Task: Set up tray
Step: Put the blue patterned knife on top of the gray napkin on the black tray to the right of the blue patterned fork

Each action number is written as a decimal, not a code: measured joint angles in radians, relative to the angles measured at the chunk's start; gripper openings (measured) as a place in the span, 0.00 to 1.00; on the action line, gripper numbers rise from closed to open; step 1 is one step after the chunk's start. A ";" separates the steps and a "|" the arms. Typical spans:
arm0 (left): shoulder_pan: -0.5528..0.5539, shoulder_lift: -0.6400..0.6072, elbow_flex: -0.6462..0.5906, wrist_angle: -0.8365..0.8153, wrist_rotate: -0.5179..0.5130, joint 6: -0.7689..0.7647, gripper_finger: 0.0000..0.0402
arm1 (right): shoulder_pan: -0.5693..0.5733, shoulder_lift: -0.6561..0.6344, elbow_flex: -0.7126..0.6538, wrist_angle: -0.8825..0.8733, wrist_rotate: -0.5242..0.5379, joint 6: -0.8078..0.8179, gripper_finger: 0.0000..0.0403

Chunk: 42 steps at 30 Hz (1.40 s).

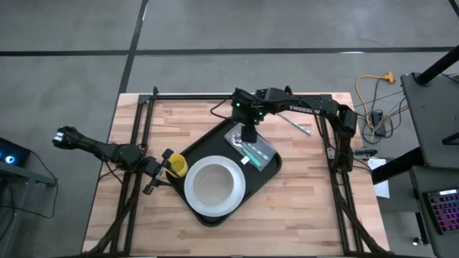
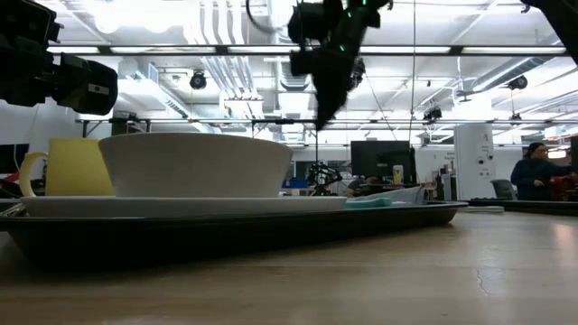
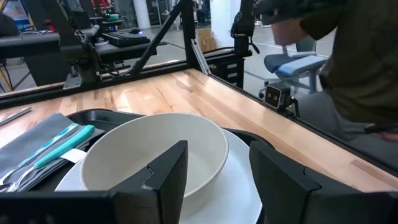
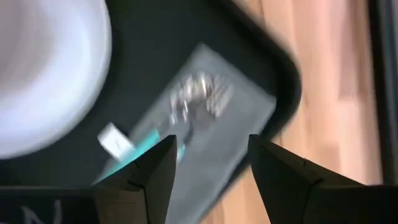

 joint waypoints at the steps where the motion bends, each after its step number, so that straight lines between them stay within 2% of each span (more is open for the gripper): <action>1: 0.000 0.000 0.000 0.000 0.000 0.000 0.40 | -0.008 0.000 -0.014 -0.024 0.000 0.002 0.47; 17: 0.000 0.000 0.000 0.000 0.000 0.000 0.40 | -0.168 -0.031 -0.237 -0.060 -0.005 0.014 0.47; 30: 0.000 0.001 0.000 0.000 0.000 0.000 0.40 | -0.403 -0.253 -0.586 0.101 -0.040 0.002 0.45; 37: 0.000 0.001 0.000 0.000 0.000 0.000 0.40 | -0.478 -0.336 -0.681 0.137 -0.026 -0.031 0.45; 42: 0.000 0.001 0.000 0.000 0.000 0.000 0.40 | -0.508 -0.338 -0.731 0.163 -0.002 -0.017 0.45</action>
